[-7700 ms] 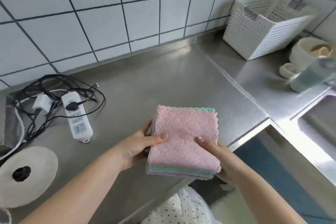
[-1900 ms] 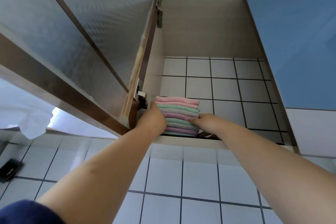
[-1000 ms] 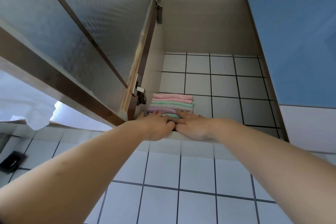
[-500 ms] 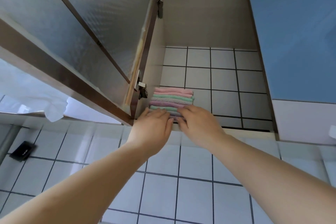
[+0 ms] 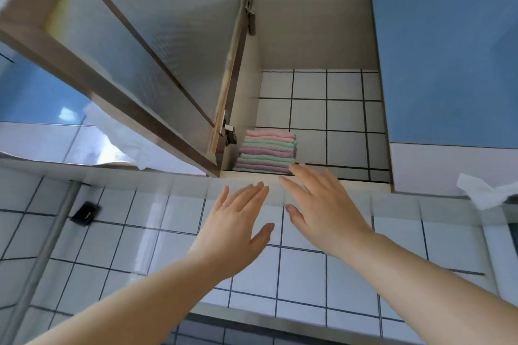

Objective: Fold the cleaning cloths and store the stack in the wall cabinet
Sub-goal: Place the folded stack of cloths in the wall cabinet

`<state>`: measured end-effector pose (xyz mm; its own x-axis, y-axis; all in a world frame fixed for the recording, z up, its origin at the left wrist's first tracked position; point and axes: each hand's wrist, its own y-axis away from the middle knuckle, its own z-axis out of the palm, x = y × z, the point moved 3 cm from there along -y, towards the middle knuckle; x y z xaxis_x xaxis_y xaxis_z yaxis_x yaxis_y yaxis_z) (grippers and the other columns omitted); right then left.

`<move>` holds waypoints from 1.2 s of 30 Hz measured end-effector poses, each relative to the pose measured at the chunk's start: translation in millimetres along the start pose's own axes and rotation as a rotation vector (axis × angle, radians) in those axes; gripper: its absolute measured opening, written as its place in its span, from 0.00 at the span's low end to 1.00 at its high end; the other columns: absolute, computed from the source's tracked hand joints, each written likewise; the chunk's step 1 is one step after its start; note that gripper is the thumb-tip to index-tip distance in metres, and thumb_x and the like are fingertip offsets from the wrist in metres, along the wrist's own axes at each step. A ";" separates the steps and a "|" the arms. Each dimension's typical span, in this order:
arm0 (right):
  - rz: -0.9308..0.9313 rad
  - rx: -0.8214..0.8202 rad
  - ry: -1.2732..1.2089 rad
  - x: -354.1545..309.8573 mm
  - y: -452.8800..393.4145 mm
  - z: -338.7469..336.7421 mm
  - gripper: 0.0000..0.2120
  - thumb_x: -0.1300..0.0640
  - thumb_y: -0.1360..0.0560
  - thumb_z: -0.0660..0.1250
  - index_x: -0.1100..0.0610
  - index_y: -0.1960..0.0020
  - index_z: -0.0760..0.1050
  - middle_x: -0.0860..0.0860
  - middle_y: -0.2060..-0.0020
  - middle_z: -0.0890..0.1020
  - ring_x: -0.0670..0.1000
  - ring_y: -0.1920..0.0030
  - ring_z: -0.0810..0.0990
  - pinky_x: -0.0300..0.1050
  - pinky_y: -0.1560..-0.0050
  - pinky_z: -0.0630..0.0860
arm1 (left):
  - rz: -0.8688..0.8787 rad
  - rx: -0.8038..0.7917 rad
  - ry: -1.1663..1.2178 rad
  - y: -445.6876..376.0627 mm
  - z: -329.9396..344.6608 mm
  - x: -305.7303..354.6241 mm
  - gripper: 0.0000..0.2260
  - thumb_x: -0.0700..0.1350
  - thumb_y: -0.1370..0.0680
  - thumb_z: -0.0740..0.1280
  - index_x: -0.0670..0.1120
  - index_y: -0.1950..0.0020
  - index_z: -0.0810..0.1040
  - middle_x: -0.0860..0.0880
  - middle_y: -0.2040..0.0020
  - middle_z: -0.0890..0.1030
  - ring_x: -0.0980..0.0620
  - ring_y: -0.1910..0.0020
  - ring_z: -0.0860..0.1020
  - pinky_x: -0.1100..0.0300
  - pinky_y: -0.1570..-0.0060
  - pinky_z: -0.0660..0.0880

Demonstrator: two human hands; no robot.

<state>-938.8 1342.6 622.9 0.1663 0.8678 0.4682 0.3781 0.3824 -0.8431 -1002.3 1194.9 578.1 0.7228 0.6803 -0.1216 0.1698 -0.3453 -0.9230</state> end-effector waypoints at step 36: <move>-0.261 0.091 0.326 -205.4 -34.4 -134.1 0.29 0.52 0.28 0.57 0.57 0.27 0.65 0.57 0.27 0.65 0.56 0.26 0.62 0.54 0.26 0.59 | -0.002 0.211 0.738 46.9 -146.3 -95.6 0.30 0.48 0.28 0.66 0.54 0.28 0.59 0.61 0.32 0.65 0.60 0.30 0.62 0.60 0.31 0.63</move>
<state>-863.8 1108.7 591.2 0.3603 0.5982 0.7158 0.3662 0.6150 -0.6983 -965.4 1019.1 599.8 0.9951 0.0474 0.0873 0.0940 -0.1632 -0.9821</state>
